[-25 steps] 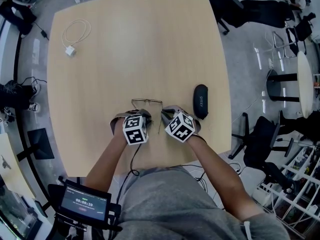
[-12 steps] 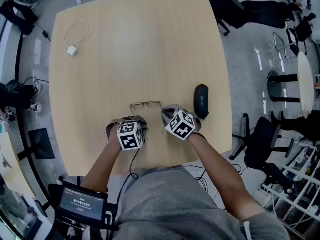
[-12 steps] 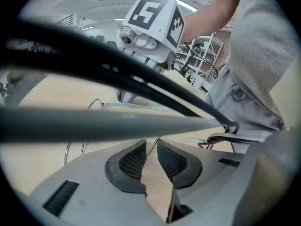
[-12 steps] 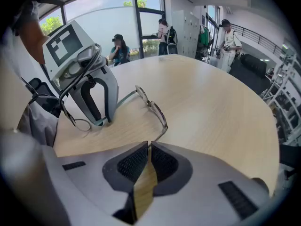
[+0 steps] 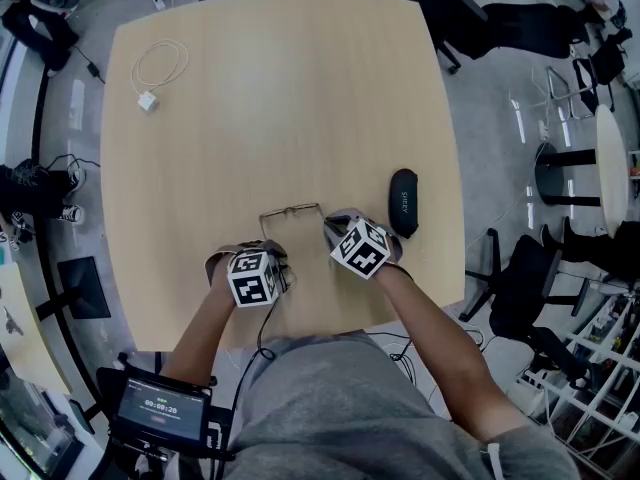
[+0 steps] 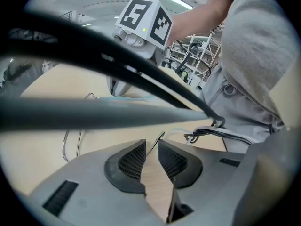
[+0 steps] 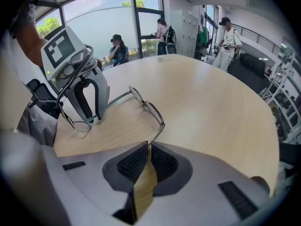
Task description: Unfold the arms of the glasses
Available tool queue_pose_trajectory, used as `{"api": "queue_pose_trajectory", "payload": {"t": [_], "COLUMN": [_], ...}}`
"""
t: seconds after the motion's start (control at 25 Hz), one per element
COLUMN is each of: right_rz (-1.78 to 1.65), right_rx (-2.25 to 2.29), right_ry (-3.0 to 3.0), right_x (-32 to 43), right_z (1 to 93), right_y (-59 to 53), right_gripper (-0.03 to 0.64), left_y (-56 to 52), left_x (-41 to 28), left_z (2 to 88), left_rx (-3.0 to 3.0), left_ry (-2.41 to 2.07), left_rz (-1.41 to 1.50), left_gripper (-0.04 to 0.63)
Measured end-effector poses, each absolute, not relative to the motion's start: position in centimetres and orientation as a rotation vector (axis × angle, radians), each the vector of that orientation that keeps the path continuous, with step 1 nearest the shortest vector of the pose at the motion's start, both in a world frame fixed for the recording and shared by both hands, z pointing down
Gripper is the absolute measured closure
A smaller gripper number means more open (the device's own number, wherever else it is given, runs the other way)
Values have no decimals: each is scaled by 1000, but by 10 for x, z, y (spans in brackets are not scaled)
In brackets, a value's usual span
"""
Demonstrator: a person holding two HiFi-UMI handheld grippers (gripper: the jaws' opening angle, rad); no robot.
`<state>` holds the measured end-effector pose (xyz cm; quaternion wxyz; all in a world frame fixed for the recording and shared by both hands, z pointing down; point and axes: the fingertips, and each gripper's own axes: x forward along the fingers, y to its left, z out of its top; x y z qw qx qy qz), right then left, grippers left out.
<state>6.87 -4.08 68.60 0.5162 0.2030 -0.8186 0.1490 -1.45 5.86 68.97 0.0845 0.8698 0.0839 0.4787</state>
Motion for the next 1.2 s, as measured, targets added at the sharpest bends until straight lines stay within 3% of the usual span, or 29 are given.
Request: {"api": "queue_pose_trajectory", "payload": {"t": [0.6,1.2], "right_rz": [374,388], "right_rx": [476,486], "right_ry": [-1969,-1972], "right_x": [65,70], "right_z": [689,689], "right_y": [-39,-37], "right_gripper": [591,591], "left_y": [68,57], "left_x": [-29,-29], "left_z": [695,681], "left_rx": [2658,2857], "left_ry": [293,46], "left_rz": [1471,1376], "left_gripper": [532,531]}}
